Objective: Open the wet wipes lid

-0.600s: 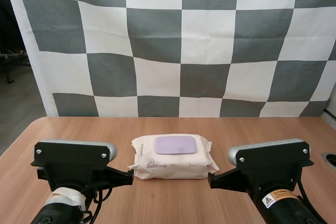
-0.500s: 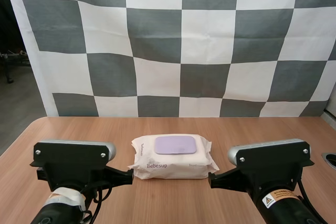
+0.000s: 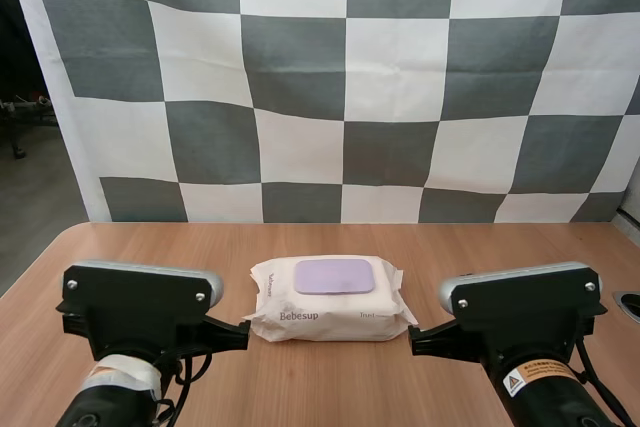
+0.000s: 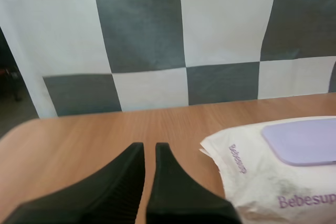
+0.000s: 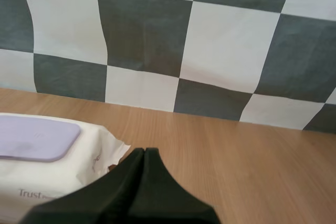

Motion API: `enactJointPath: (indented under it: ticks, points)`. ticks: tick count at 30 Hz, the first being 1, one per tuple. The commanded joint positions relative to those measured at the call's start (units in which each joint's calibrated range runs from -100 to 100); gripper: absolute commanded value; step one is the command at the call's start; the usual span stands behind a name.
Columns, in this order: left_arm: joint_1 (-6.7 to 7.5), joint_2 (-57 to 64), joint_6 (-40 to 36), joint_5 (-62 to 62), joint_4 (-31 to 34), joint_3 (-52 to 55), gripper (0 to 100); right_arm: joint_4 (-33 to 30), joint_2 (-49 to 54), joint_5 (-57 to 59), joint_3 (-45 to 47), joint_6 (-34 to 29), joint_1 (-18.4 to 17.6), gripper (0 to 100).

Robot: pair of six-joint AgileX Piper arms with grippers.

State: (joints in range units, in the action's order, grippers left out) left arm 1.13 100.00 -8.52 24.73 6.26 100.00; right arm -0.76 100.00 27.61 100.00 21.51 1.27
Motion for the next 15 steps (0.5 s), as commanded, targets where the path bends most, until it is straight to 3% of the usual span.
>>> enactJointPath:
  ticks: [1, 3, 6, 9, 10, 12, 15]
  points:
    - [-0.02, 0.0, 5.3, -30.1, 26.1, 0.0, 16, -20.2, 0.0, -30.8, 0.0, 1.2, 0.1, 0]
    - [-0.02, 0.0, 6.0, -40.1, 35.1, 0.0, 16, -29.1, 0.0, -50.2, 0.0, 1.3, 0.1, 0]
    - [-0.02, 0.0, 6.0, -44.4, 28.0, -4.0, 14, -26.6, 0.0, -64.4, 0.0, 1.3, 0.0, 0]
    - [-0.02, 0.0, 7.3, -44.2, 15.8, -10.0, 0, -18.7, -0.1, -55.8, -1.6, 1.3, 0.0, 0]
    - [-0.02, -0.2, 7.5, -44.2, 12.6, -12.2, 0, -18.2, -0.7, -50.0, -3.8, 1.3, 0.0, 0]
    - [-0.02, -3.4, 7.5, -41.2, 6.8, -16.8, 0, -20.1, -3.1, -41.3, -8.4, 1.2, 0.0, 0]
    - [-1.07, -8.6, 7.5, -30.2, 0.6, -23.4, 0, -28.1, -8.8, -35.2, -13.4, 1.2, 0.0, 0]
